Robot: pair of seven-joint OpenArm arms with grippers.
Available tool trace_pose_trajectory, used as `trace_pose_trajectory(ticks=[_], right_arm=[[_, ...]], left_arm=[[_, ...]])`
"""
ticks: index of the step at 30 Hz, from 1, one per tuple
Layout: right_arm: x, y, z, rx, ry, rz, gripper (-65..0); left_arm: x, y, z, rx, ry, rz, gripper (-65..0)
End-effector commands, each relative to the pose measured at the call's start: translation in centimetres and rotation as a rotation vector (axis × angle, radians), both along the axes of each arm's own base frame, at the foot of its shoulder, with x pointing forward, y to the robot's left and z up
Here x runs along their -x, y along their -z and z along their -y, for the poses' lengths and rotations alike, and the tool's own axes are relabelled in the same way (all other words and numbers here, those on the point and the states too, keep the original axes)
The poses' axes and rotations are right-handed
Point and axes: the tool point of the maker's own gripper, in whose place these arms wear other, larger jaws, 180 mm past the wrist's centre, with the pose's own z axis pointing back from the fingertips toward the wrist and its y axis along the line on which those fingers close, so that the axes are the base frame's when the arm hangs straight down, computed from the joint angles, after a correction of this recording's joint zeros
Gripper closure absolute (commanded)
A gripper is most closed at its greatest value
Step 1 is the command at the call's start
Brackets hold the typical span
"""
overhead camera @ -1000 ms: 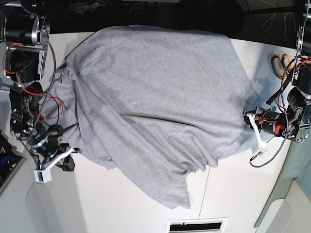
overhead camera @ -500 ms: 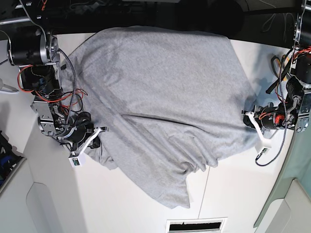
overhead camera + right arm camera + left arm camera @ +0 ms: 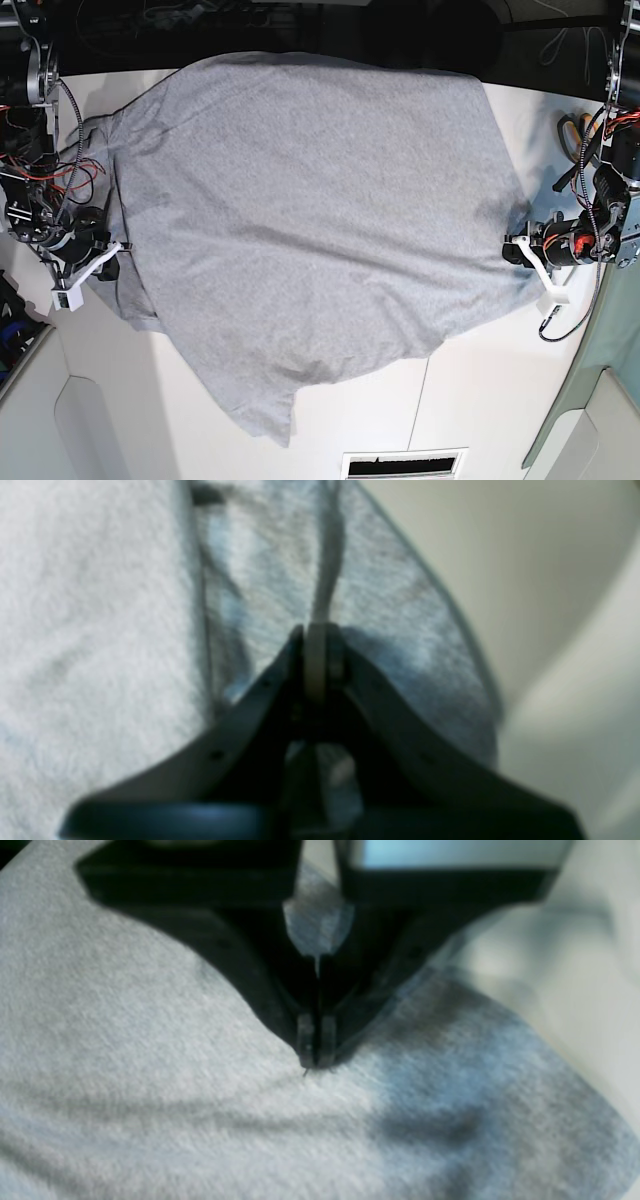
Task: Layout the t-shirt on the table in an organized manner, then fold the t-shirt properly
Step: 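Pull the shirt ends apart with both grippers to stretch it flat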
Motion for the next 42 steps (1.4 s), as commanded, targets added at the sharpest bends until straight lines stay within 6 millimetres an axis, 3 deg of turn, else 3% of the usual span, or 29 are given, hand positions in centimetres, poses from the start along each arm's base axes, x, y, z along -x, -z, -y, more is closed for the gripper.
trace_pose_trajectory(ticks=[1,4,7,13,17,23,28,34,38,42], right_arm=[[2.7,1.5,2.2,0.055,0.018,-0.107,0.0],[5.9,2.8,4.3,0.024,0.112,-0.132,0.0],[8.1,2.9,6.5,-0.005,0.201,-0.116,0.0],[8.9,0.7,9.6,-0.036,0.309,-0.016,0.0],[8.7,-0.6,10.4,-0.081,0.361,0.046,0.0],[6.2,-3.5,9.6,-0.166,0.356,0.165,0.0],[3.3,-7.1,8.3,-0.189,0.318,0.287,0.0],[-0.4,-9.7,6.2,-0.211,0.279,0.366,0.0],[-3.3,-10.0,3.2,-0.214,0.207,0.358,0.0],[-5.8,-8.9,-1.6,-0.177,0.070,0.309,0.0]], left_arm=[[6.6,3.0,-4.6,-0.237,0.010,-0.266,0.0],[6.8,3.0,-5.1,-0.265,0.007,-0.275,0.0],[6.6,2.8,-6.4,-0.331,-0.019,-0.273,0.0],[6.4,2.4,-7.7,-0.401,-0.029,-0.272,0.0],[6.5,2.4,-7.8,-0.404,-0.027,-0.280,0.0],[5.6,1.6,-7.3,-0.367,0.004,-0.252,0.0],[2.6,-0.9,-6.7,-0.324,0.004,-0.139,0.0],[-0.4,-3.4,-3.2,-0.244,0.091,-0.029,0.0],[-1.1,-3.7,-0.3,-0.159,0.121,0.003,0.0],[-1.2,-3.2,2.2,-0.096,0.147,0.007,0.0]])
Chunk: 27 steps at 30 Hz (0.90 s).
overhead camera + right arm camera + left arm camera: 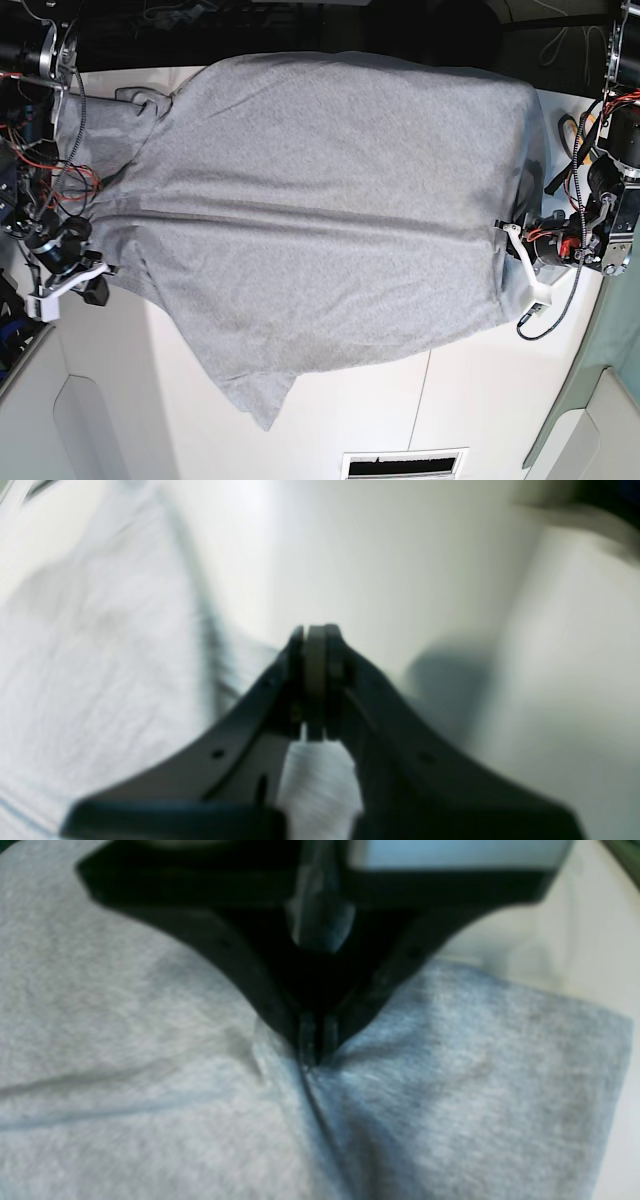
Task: Layout the t-shirt on the table in an organized manner, then fold the t-shirt properly
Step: 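Pull the shirt ends apart with both grippers to stretch it flat, then release the right gripper, reposition it along the shirt edge, regrasp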
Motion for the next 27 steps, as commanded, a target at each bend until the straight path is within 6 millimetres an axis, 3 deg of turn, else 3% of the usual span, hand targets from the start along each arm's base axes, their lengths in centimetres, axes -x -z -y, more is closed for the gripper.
trace_pose_trajectory(ticks=[1,5,10,13,17,23,27], right_arm=[[-1.8,-1.6,-0.6,0.023,-0.031,0.051,0.0],[-1.7,1.5,-4.9,0.129,-0.182,-0.042,0.0],[0.1,4.5,-5.5,0.210,-0.236,-0.123,0.0],[0.4,4.8,-4.8,0.221,-0.232,-0.133,0.0],[0.6,4.6,-3.2,0.243,-0.218,-0.138,0.0],[1.4,4.3,0.8,0.295,-0.183,-0.147,0.0],[2.3,4.2,3.8,0.335,-0.159,-0.162,0.0]], left_arm=[[-0.6,-0.6,0.3,0.007,0.013,0.011,0.0],[-0.7,-0.2,1.8,0.033,0.023,0.011,0.0],[-0.8,-0.1,2.2,0.034,0.028,0.019,0.0],[-0.3,0.7,1.2,-0.006,0.026,-0.004,0.0],[2.1,3.0,-1.1,-0.052,-0.022,-0.092,0.0],[7.6,6.6,-6.1,-0.175,-0.135,-0.263,0.0],[9.4,7.2,-8.5,-0.266,-0.162,-0.307,0.0]])
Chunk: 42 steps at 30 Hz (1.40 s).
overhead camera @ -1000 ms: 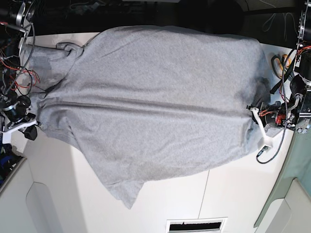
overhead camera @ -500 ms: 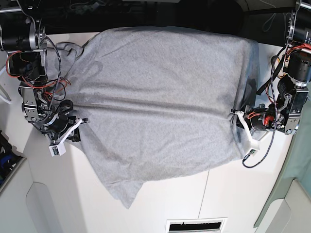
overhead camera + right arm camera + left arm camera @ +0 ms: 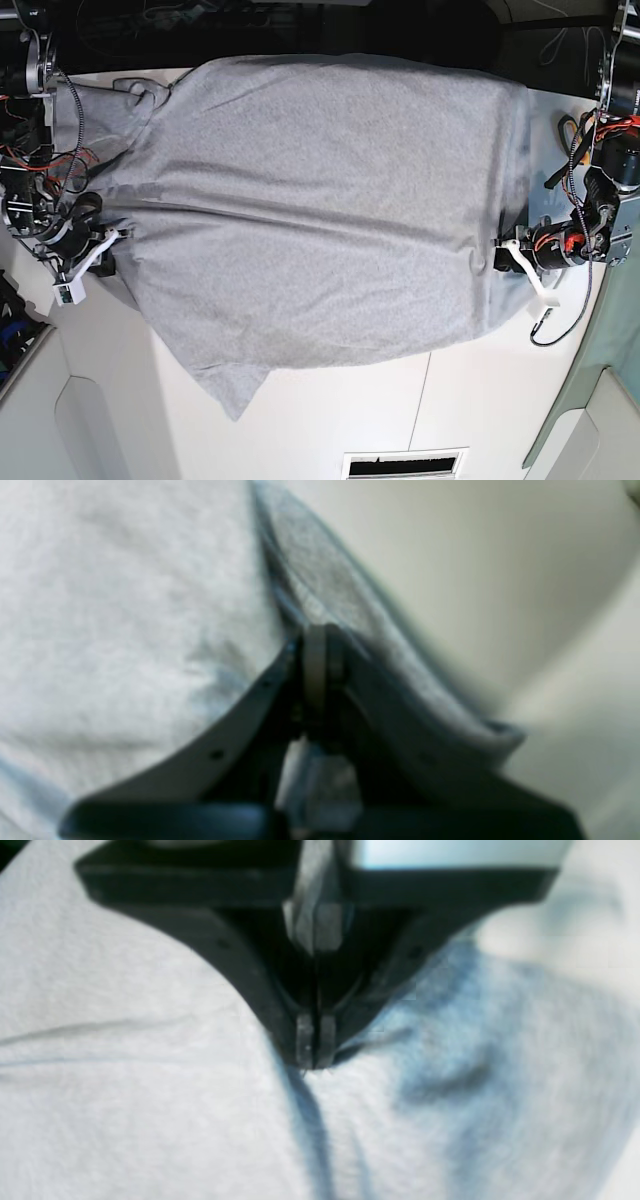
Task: Layout the t-shirt on the table in an organized manner, then fold the t-shirt properly
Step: 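Release the right gripper, reposition it along the shirt edge, regrasp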
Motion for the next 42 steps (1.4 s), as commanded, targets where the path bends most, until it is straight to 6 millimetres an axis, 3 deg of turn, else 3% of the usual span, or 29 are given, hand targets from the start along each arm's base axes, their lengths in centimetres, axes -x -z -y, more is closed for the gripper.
trace_pose_trajectory(ticks=[1,10,14,19,24,28,34,38,42], right_arm=[[-0.3,-0.8,2.1,0.042,0.020,-0.001,0.0],[1.8,-1.6,9.2,0.129,0.189,0.006,0.0],[1.9,-2.7,11.3,0.088,0.284,0.045,0.0],[2.2,-4.1,13.9,0.049,0.390,0.086,0.0],[2.9,-4.1,14.6,0.008,0.432,0.089,0.0],[2.4,-4.2,12.1,-0.132,0.378,0.116,0.0],[0.7,-5.2,9.4,-0.264,0.383,0.182,0.0],[-0.1,-4.6,5.8,-0.315,0.332,0.158,0.0],[-1.8,-5.0,0.6,-0.386,0.268,0.176,0.0]], left_arm=[[9.1,3.5,-7.3,-0.365,-0.010,-0.366,0.0],[9.4,3.3,-7.8,-0.395,-0.005,-0.394,0.0],[9.7,3.2,-8.3,-0.412,-0.003,-0.405,0.0],[10.1,1.9,-11.9,-0.511,-0.068,-0.408,0.0],[10.6,0.4,-14.9,-0.556,-0.099,-0.410,0.0],[10.2,0.1,-14.9,-0.546,-0.087,-0.400,0.0],[6.7,-0.9,-12.0,-0.460,-0.077,-0.296,0.0],[5.6,-1.6,-11.3,-0.454,-0.062,-0.268,0.0],[4.3,-2.3,-10.6,-0.452,-0.042,-0.224,0.0]])
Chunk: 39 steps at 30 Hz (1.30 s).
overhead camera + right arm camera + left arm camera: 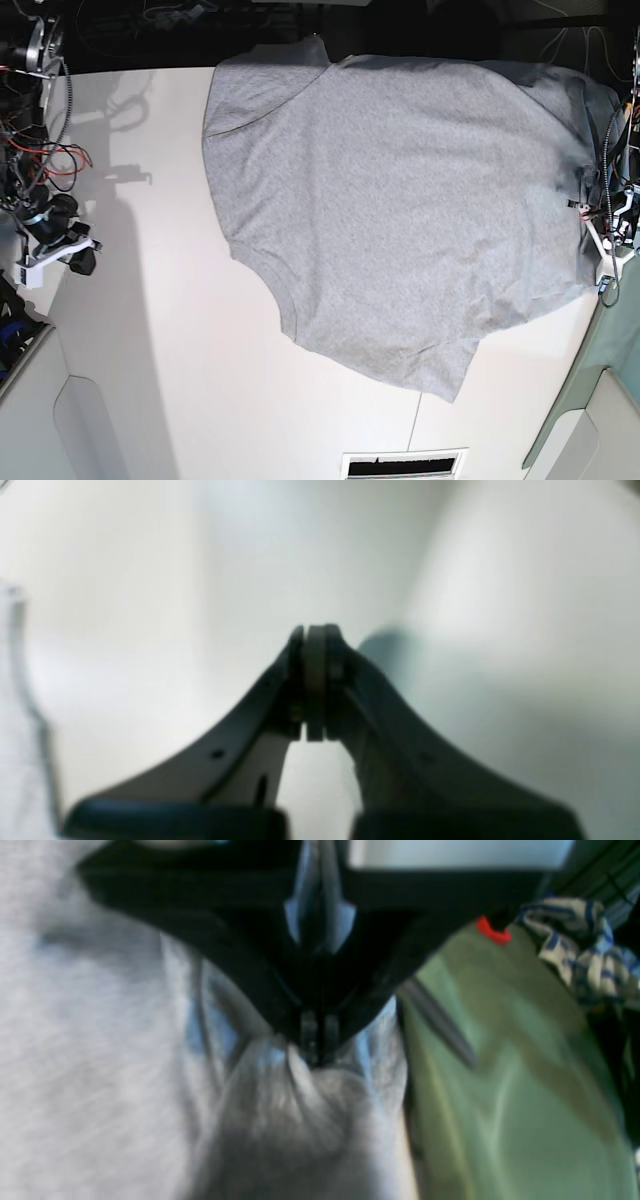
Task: Layout the t-shirt on the table in an organized manner, then fold the t-shirt properly
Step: 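Release the right gripper, reposition it along the shirt edge, regrasp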
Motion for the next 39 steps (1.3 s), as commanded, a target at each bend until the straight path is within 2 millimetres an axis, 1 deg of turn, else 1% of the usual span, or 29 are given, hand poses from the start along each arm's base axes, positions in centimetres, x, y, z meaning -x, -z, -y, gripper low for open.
trace_pose_trajectory(ticks=[1,4,7,9,13,16,19,20,21,23,25,27,28,30,33,37,39], right_arm=[[-2.1,-2.6,-0.5,-0.010,-0.009,0.081,0.0],[-2.9,-2.9,-4.8,-0.060,-0.064,0.088,0.0],[-3.5,-3.3,-9.2,-0.098,-0.127,0.110,0.0],[-3.6,-3.4,-12.5,-0.114,-0.189,0.113,0.0],[-2.7,-2.9,-19.8,-0.117,-0.351,0.098,0.0],[-1.6,-2.4,-24.5,-0.109,-0.462,0.082,0.0],[-0.7,-2.3,-27.7,-0.102,-0.535,0.076,0.0],[-0.5,-2.2,-28.5,-0.094,-0.554,0.074,0.0],[-0.3,-2.0,-28.8,-0.072,-0.564,0.067,0.0],[0.0,-1.3,-29.2,-0.011,-0.590,0.053,0.0],[0.2,-0.6,-28.9,0.034,-0.601,0.034,0.0],[0.6,0.7,-27.8,0.066,-0.596,-0.001,0.0],[0.8,1.4,-27.0,0.077,-0.584,-0.025,0.0],[1.5,3.1,-25.0,0.100,-0.567,-0.077,0.0],[2.1,4.6,-20.9,0.153,-0.538,-0.127,0.0],[1.7,4.7,-15.2,0.222,-0.486,-0.138,0.0],[1.5,4.4,-12.9,0.232,-0.454,-0.134,0.0]], left_arm=[[-0.6,0.2,1.8,0.079,0.031,0.011,0.0],[-1.2,0.0,2.0,0.082,0.041,0.033,0.0],[-1.1,0.0,2.0,0.081,0.040,0.031,0.0],[-1.1,0.0,2.0,0.082,0.040,0.030,0.0],[-1.3,0.0,2.1,0.084,0.043,0.040,0.0],[-1.4,0.0,2.1,0.086,0.045,0.049,0.0],[-1.5,0.0,2.1,0.086,0.046,0.052,0.0],[-1.5,0.0,2.1,0.086,0.046,0.052,0.0],[-1.5,0.0,2.1,0.086,0.046,0.052,0.0],[-1.5,0.0,2.1,0.085,0.046,0.052,0.0],[-1.5,0.0,2.1,0.086,0.047,0.052,0.0],[-1.5,0.0,2.1,0.086,0.047,0.052,0.0],[-1.5,0.0,2.1,0.086,0.047,0.052,0.0],[-1.5,0.0,2.1,0.085,0.046,0.051,0.0],[-1.2,0.0,2.0,0.082,0.042,0.039,0.0],[-0.6,0.1,1.9,0.077,0.031,0.002,0.0],[0.0,0.3,2.5,0.111,0.039,-0.033,0.0]])
